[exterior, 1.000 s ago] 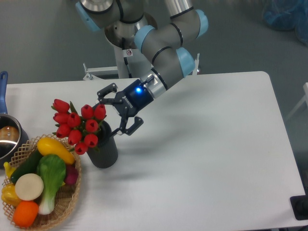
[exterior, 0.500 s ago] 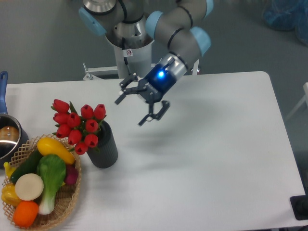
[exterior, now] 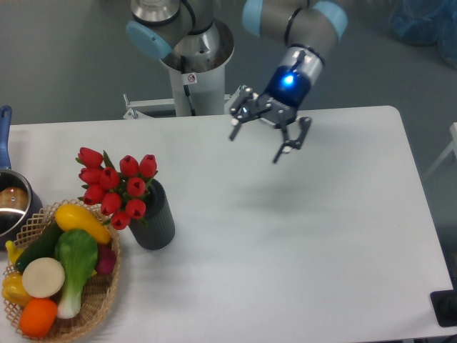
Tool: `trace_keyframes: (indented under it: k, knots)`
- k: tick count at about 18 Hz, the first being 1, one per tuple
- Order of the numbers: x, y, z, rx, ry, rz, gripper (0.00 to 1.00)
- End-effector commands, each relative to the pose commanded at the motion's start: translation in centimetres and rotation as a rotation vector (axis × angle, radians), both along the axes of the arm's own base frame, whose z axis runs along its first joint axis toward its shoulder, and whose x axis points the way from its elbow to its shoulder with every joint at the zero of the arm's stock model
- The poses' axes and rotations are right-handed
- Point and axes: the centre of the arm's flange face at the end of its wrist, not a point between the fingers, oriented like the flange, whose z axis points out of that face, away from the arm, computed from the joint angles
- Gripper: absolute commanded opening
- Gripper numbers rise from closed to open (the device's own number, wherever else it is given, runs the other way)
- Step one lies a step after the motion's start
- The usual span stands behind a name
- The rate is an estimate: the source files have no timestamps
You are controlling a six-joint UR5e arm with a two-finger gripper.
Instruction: Insert the flowers into the vase
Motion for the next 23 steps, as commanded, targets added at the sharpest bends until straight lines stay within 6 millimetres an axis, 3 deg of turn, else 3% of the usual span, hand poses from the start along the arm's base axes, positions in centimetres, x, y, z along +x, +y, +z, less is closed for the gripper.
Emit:
trace_keyframes:
  k: [6, 14, 21, 23]
  knots:
    - [-3.3, -2.5, 1.1, -0.353, 0.112, 0.087, 1.0]
    - [-8.4, -4.6, 2.5, -0.699, 0.197, 0.173, 1.0]
    - [-11.0, -0.1, 2.4, -0.956, 0.256, 0.108, 1.0]
    - [-11.8, 2.7, 2.8, -1.047, 0.261, 0.052, 1.0]
